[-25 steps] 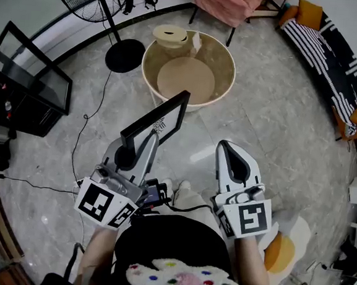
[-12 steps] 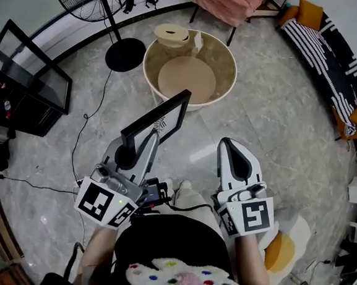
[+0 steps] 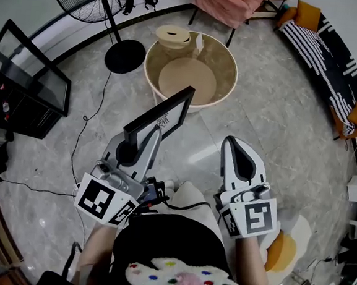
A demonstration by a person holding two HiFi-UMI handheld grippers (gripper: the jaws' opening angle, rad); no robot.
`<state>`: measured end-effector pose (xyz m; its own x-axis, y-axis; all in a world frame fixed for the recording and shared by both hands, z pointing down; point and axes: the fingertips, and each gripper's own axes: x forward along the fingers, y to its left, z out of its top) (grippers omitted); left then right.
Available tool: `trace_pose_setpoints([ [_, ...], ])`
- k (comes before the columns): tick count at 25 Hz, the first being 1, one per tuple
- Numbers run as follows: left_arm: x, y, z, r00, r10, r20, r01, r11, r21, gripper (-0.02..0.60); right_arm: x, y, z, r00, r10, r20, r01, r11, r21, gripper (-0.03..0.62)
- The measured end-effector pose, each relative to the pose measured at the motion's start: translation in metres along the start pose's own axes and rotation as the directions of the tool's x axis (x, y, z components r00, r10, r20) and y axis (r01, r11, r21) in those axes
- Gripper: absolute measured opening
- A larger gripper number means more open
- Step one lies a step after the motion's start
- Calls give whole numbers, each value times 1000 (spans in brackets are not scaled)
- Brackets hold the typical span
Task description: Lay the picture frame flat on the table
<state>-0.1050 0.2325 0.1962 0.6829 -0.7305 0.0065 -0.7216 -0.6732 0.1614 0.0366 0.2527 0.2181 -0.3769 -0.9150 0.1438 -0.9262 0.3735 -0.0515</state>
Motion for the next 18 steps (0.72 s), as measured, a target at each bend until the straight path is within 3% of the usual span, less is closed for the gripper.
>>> trace_pose_setpoints([
  [10, 15, 10, -6, 1000, 10, -7, -10, 1000, 3, 25, 14, -10, -14, 1000, 3, -19, -2, 1000, 23, 34],
  [18, 64, 35, -1, 999, 32, 0, -32, 999, 20, 25, 72, -45, 5, 999, 25, 24, -26, 999, 47, 34],
])
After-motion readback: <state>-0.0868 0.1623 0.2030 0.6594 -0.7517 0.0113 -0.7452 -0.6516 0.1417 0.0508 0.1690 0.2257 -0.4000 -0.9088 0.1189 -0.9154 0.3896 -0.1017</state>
